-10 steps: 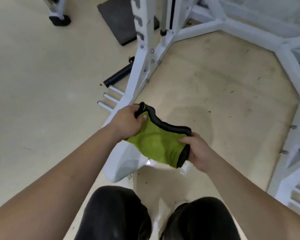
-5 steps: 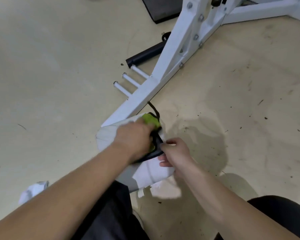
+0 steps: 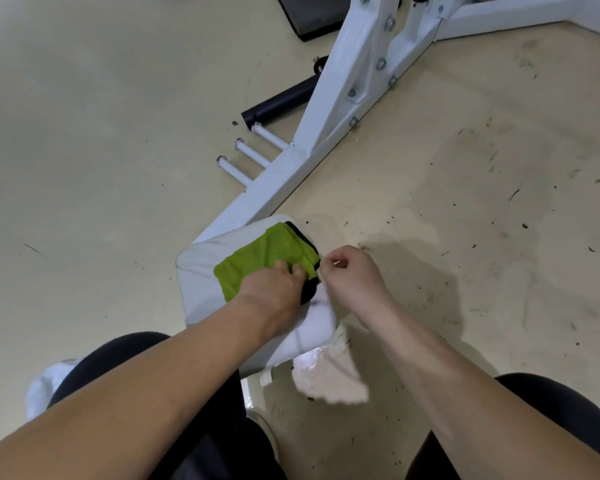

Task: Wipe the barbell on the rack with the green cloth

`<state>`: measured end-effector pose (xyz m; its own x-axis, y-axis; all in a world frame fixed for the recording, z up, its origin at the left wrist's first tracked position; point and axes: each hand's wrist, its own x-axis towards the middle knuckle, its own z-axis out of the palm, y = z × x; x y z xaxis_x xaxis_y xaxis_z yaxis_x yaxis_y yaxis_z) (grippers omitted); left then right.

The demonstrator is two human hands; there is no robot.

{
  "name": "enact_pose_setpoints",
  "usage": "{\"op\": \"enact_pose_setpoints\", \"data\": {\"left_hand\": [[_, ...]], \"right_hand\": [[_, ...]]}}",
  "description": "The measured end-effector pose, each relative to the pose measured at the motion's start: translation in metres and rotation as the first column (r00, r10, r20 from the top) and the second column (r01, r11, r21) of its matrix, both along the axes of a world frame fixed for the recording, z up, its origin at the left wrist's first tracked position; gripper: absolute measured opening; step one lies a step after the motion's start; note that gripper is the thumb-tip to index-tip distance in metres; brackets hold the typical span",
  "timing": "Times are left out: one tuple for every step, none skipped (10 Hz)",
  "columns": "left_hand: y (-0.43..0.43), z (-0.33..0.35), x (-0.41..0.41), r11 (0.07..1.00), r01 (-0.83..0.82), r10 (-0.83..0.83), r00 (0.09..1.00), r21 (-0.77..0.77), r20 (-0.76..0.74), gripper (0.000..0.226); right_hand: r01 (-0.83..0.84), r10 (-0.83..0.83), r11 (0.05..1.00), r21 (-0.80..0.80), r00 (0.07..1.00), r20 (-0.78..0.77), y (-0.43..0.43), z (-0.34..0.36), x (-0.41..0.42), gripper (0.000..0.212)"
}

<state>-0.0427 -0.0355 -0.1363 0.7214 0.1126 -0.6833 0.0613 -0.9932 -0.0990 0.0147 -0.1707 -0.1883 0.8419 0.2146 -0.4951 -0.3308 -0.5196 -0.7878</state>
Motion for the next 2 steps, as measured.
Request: {"op": "enact_pose_setpoints", "data": {"left_hand": [[0.008,0.022,0.027,0.999,-0.028,0.030,0.996,-0.023,0.081,0.021],[0.007,0.027,0.036,0.986,-0.054,0.103,0.943,-0.157,0.318,0.017]], "right_hand": [[-0.111,0.111,0.994,0.001,0.994,-0.004,0.000,0.021,0.005,0.014],[-0.141,0.144,0.988,-0.056,0.989,0.037,-0.002,0.040,0.021,0.015]]}}
